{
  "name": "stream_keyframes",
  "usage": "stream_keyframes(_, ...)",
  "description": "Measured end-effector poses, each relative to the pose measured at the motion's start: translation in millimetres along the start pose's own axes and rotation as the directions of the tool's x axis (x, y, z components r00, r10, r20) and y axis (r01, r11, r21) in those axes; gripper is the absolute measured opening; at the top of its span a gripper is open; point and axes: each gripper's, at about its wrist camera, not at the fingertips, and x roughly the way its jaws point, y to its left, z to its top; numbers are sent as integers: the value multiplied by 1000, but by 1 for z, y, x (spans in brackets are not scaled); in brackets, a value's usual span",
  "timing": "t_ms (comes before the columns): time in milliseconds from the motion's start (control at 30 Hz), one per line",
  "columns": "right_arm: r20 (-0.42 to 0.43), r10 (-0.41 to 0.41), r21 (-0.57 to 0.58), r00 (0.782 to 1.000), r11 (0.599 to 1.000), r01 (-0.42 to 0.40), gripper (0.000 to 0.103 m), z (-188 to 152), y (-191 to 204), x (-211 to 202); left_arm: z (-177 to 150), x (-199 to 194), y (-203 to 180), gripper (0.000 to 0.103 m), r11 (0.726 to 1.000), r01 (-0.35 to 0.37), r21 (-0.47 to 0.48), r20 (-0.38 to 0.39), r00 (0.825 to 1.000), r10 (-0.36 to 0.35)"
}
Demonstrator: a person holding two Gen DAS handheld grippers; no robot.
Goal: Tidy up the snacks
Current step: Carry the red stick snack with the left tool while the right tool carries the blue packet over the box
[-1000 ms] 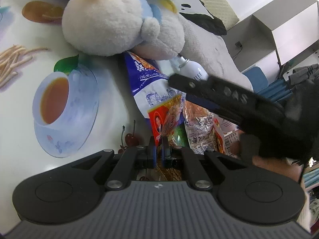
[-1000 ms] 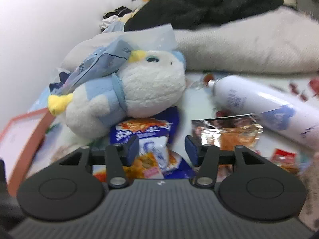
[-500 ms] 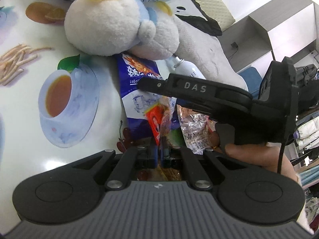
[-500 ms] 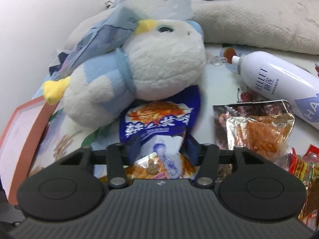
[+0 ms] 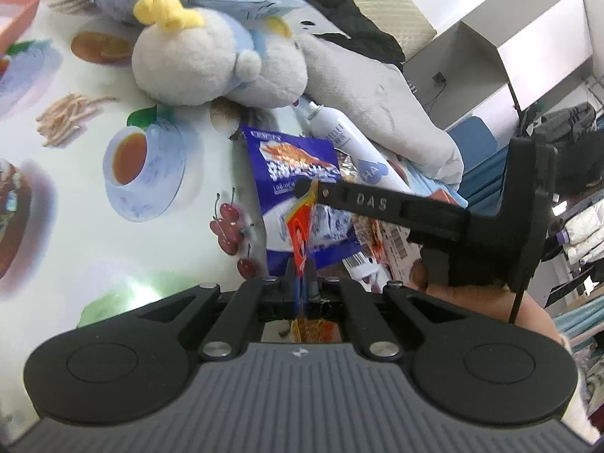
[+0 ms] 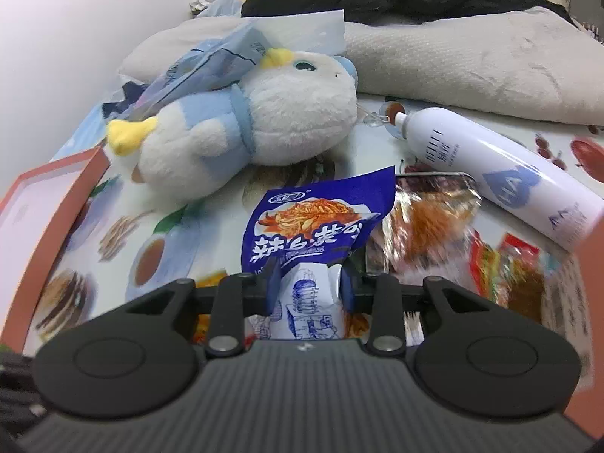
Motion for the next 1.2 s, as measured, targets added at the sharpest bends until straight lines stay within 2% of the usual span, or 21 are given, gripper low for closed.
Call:
stream_keyframes(267, 20, -65, -6, 998, 998, 65, 33, -26, 1, -33, -15, -34, -15, 1, 999, -51, 18, 23, 998, 51)
stream_keyframes(700, 16, -110, -10, 994, 994, 110, 31, -70, 5, -106, -37, -76, -45, 1, 991, -121, 60, 48, 992, 118)
stream_keyframes(1000, 15, -116, 41, 993, 993, 115, 31, -102, 10, -162, -60, -101, -70, 1, 983, -162, 85, 44, 986, 159)
stream_keyframes(1200, 16, -115, 52, 993, 992, 114, 31, -119, 14, -186, -74, -100, -86, 1, 978, -176, 113, 24, 984, 174)
